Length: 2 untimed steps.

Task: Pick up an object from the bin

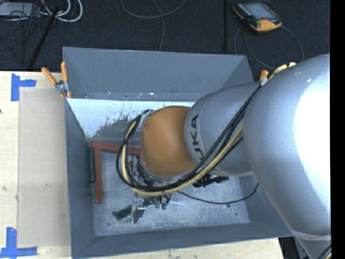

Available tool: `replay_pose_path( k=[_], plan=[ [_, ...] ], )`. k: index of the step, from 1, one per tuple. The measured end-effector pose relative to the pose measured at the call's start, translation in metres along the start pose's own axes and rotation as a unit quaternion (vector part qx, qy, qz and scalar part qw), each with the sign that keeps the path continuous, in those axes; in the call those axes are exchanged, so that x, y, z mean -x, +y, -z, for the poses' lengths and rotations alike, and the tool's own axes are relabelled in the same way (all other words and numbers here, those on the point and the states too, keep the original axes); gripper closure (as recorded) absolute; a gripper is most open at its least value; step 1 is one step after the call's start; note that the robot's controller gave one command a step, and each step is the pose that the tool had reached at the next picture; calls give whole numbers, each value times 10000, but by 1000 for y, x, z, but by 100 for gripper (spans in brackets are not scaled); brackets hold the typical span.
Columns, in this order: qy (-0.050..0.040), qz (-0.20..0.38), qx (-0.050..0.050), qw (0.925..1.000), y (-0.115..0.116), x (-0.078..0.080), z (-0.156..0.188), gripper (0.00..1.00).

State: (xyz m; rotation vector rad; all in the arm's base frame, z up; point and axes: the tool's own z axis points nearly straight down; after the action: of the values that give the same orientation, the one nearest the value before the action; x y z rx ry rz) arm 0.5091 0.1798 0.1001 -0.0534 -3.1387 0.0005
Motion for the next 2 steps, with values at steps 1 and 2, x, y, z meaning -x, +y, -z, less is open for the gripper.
replay_pose_path(
  k=[1, 2],
  plan=[
    [-99, 1833, 21, 9830, -1, -16, -26, 100],
    [-98, 1830, 22, 9831, -1, -16, -26, 100]
  ],
)
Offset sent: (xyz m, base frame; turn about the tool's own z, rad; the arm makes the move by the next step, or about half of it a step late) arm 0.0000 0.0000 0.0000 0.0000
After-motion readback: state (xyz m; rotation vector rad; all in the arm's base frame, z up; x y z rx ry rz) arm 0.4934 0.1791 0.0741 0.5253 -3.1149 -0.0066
